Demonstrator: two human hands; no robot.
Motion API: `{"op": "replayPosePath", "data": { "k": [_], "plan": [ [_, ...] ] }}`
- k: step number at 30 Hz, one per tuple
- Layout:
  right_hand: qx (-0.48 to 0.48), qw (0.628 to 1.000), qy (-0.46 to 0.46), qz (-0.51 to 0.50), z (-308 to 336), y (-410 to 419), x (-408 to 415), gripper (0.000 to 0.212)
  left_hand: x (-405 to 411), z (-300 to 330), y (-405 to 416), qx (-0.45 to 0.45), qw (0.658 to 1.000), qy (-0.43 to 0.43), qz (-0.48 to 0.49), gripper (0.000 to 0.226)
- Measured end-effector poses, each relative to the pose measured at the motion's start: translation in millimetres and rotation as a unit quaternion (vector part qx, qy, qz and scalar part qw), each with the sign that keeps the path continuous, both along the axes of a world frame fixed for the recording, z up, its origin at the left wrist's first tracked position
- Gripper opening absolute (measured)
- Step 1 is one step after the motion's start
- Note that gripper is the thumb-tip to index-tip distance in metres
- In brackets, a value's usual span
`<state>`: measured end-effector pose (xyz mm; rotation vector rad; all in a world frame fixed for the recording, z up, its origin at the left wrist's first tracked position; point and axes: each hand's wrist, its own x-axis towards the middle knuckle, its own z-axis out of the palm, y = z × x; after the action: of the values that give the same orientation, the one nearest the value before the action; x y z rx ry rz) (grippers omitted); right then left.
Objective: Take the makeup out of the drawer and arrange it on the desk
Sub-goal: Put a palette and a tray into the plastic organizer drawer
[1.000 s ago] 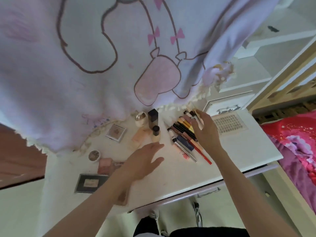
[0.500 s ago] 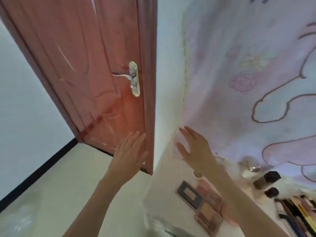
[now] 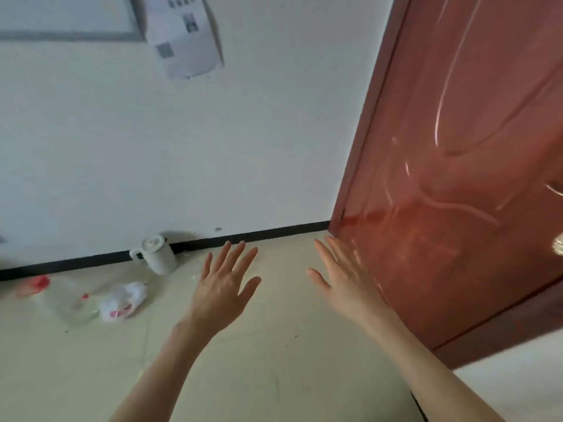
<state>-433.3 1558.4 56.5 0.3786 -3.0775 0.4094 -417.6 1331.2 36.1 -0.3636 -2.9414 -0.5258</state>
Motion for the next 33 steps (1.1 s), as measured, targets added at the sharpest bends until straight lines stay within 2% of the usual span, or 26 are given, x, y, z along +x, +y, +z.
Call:
{"op": "replayPosePath", "data": {
  "k": [3, 6, 8, 11, 16, 19, 23, 27, 30, 33],
  "plan": [
    [0.015, 0.996, -0.002, 0.084, -3, -59, -37, 0.059, 3, -6, -53, -0.013, 0.996, -0.011, 0.091, 0.061],
    [0.02, 0.986, -0.003, 0.163, -5, -119, -73, 0.06, 6, -8, -98, -0.017, 0.984, -0.022, 0.174, 0.069],
    [0.029, 0.976, 0.004, 0.216, -6, -162, -97, 0.06, 6, -7, -130, -0.023, 0.973, -0.018, 0.229, 0.067],
    [0.037, 0.955, 0.001, 0.294, -7, -228, -124, 0.062, 8, -8, -178, -0.012, 0.947, -0.002, 0.321, 0.054],
    [0.037, 0.901, 0.02, 0.431, -4, -339, -145, 0.063, 28, -8, -236, 0.003, 0.895, -0.002, 0.446, 0.059],
    [0.032, 0.862, -0.005, 0.505, -5, -407, -135, 0.063, 52, -16, -264, 0.014, 0.856, -0.003, 0.517, 0.057],
    [0.027, 0.805, -0.016, 0.593, -13, -495, -103, 0.064, 93, -26, -301, 0.017, 0.785, -0.014, 0.619, 0.055],
    [0.024, 0.754, -0.015, 0.656, -26, -579, -60, 0.064, 141, -34, -349, 0.007, 0.728, -0.029, 0.685, 0.057],
    [0.025, 0.722, -0.011, 0.691, -38, -647, -22, 0.064, 178, -41, -398, 0.012, 0.689, -0.031, 0.724, 0.056],
    [0.03, 0.699, -0.005, 0.715, -46, -719, 21, 0.064, 218, -48, -454, 0.017, 0.665, -0.041, 0.746, 0.056]
  ]
}}
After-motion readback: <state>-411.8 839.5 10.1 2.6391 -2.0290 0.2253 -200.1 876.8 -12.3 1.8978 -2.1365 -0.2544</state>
